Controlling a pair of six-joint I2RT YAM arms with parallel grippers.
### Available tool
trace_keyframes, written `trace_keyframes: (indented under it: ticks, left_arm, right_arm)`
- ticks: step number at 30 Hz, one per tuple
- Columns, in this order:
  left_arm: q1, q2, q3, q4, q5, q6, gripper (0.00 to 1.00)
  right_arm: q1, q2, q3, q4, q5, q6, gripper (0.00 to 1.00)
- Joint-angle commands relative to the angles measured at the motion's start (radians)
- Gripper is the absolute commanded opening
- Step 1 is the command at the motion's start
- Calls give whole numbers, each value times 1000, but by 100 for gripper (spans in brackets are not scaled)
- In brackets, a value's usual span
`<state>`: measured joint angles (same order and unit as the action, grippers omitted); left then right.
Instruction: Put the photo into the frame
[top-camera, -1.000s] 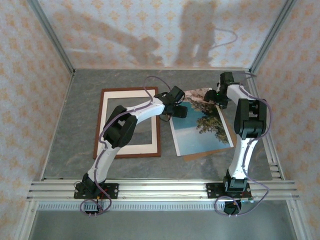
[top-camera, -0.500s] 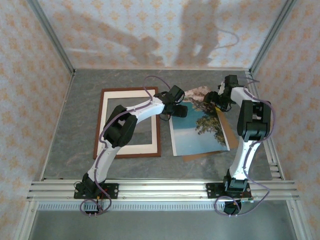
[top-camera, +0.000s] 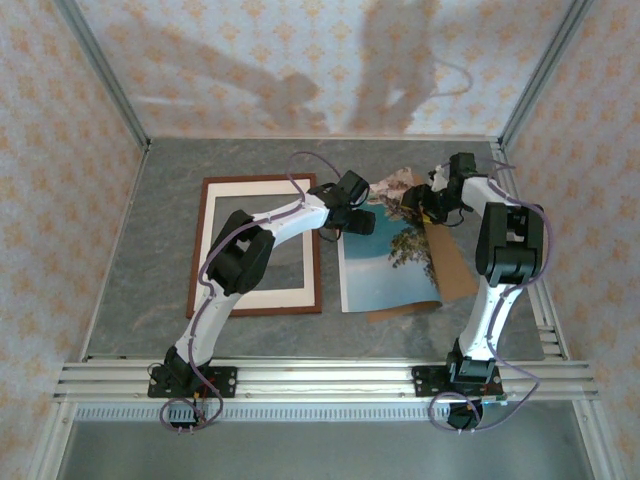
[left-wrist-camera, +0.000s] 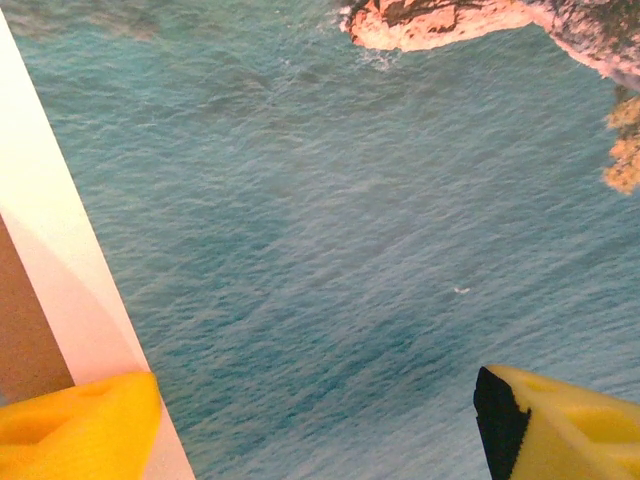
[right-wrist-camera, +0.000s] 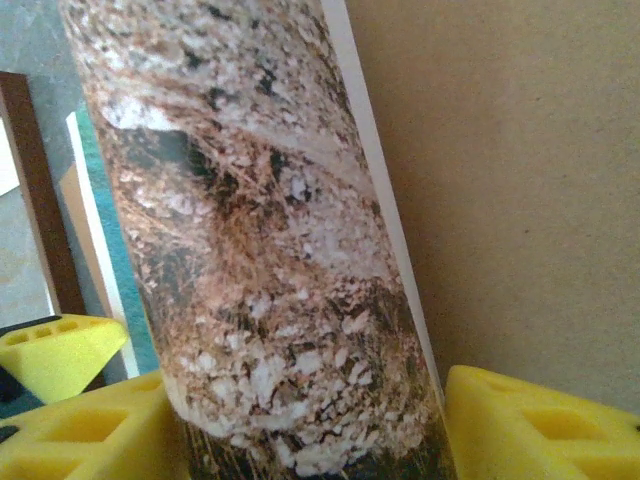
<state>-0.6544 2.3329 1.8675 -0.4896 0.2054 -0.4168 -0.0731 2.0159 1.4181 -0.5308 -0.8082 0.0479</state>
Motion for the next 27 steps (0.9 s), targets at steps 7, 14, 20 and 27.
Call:
trace_keyframes:
  ticks: [7,14,20,27]
  left_arm:
    - [0,-68,-31,12,25,24,81]
    - [28,-249,-205,105,11,-6,82]
    - [92,-399,-428,300,104,-158,82]
    - [110,-536,-562,428,175,-229,83]
  right_arm:
    - [-5,-109,-27,17,-6,50,48]
    - [-9,-185,-42,52,-38,124,44]
    - [-9,-259,-79,105,-70,191,44]
    - [-9,-339,-99,166,-73,293,43]
